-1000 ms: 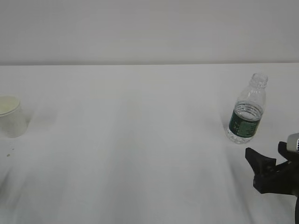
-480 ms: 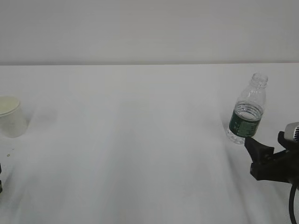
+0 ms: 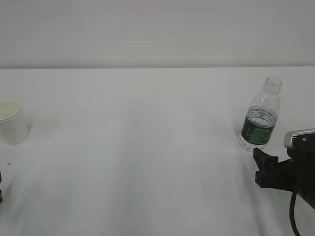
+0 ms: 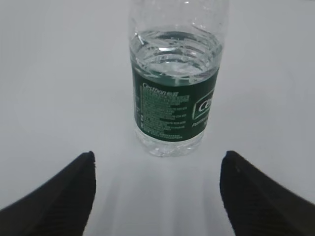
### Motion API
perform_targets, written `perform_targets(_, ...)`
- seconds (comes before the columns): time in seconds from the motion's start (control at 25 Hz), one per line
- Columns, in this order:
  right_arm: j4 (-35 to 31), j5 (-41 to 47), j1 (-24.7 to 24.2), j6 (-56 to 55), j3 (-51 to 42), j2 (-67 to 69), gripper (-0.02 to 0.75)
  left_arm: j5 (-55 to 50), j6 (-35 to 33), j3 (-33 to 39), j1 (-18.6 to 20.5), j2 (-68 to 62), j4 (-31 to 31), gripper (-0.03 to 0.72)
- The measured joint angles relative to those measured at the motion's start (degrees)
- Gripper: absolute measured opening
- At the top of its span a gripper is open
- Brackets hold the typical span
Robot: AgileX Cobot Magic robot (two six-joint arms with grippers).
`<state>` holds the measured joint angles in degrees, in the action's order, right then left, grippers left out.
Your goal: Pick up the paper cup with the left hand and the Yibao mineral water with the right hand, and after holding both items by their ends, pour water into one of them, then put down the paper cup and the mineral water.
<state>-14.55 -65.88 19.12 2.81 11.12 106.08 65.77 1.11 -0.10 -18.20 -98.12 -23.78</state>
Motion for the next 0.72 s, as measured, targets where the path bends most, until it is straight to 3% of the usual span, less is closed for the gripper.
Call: perform_targets(0.72,-0.6,0.0,0.0,0.1,3.5,3.1,0.592,0.0,0.0,0.0,0.0,0.0,0.2,0.5)
